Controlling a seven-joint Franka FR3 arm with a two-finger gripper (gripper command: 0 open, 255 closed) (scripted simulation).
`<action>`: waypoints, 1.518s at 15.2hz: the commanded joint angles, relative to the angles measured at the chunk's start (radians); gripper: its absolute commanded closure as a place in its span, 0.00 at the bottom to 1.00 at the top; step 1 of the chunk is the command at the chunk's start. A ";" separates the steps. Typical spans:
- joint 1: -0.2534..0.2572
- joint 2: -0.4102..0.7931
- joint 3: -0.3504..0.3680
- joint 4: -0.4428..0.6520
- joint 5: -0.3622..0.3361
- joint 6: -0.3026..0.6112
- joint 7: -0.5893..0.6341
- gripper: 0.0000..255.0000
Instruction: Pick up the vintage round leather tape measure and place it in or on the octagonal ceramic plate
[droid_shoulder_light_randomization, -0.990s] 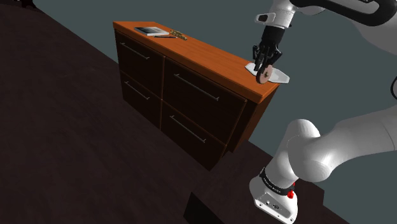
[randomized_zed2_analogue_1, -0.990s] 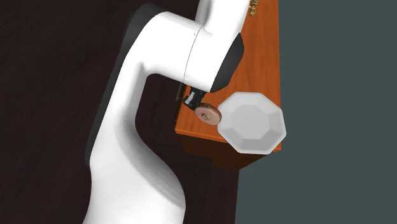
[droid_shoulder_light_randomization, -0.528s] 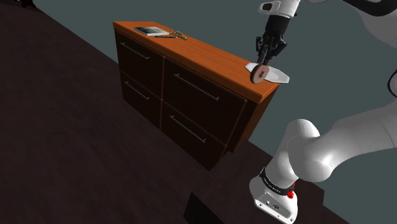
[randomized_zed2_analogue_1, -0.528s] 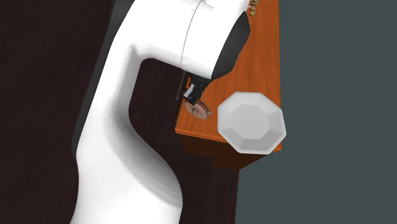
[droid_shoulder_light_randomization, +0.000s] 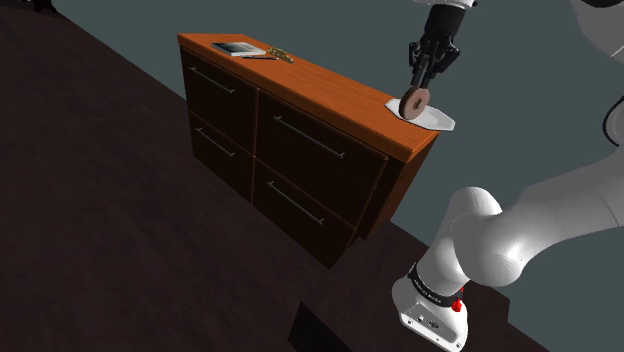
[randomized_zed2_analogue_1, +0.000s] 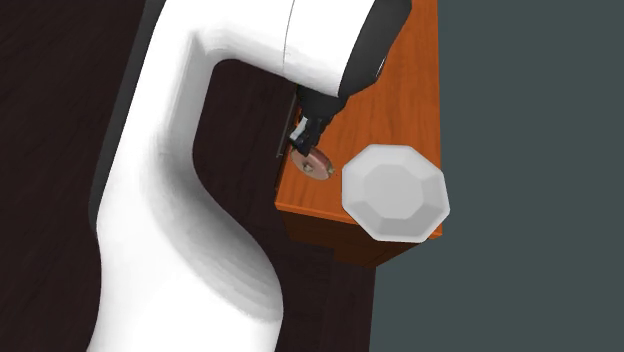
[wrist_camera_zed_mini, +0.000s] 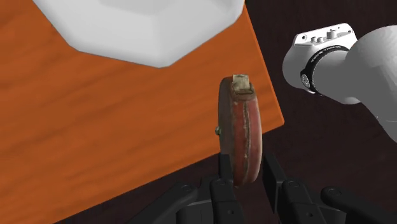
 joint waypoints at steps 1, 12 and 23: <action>0.006 0.032 -0.046 0.046 -0.015 -0.009 -0.049 1.00; 0.080 0.286 -0.409 0.324 -0.016 -0.024 -0.389 1.00; -0.150 1.048 -0.781 0.578 0.311 -0.238 -1.153 0.00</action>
